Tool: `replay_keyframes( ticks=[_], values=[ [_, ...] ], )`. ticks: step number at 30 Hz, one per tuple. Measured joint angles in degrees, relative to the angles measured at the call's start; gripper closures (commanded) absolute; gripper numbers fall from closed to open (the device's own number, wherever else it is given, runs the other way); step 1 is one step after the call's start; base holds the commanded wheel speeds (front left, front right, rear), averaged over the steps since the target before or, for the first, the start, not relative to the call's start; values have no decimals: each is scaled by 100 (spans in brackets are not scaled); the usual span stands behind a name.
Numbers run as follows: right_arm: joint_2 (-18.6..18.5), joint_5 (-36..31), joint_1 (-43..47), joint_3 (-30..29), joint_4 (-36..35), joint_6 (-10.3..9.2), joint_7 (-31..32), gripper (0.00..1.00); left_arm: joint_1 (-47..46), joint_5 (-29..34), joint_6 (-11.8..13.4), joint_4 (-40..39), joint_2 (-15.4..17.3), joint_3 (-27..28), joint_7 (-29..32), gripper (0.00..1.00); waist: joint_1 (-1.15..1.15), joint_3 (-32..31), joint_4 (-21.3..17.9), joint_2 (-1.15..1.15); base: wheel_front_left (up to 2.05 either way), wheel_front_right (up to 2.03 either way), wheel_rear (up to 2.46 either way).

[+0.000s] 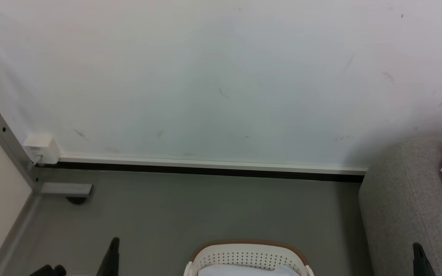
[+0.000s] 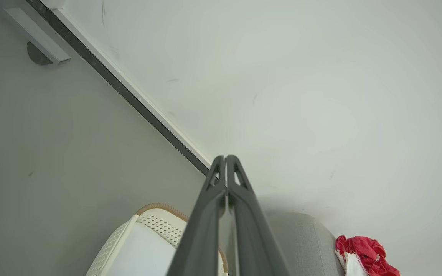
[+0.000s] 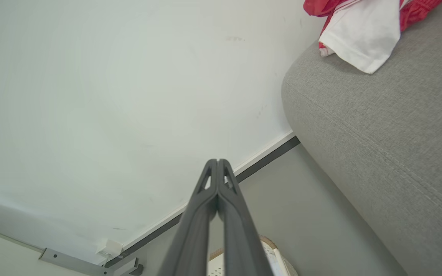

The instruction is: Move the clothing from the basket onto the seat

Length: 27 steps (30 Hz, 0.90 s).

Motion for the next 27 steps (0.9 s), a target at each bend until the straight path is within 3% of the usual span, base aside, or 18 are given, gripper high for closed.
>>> replay_keyframes(
  ticks=[27],
  values=[
    [-15,1803,-388,-30,-8,0,431,100,-152,-1592,-76,-220,-69,347,441,100,0,111,-82,0,0,0,0]
  ],
)
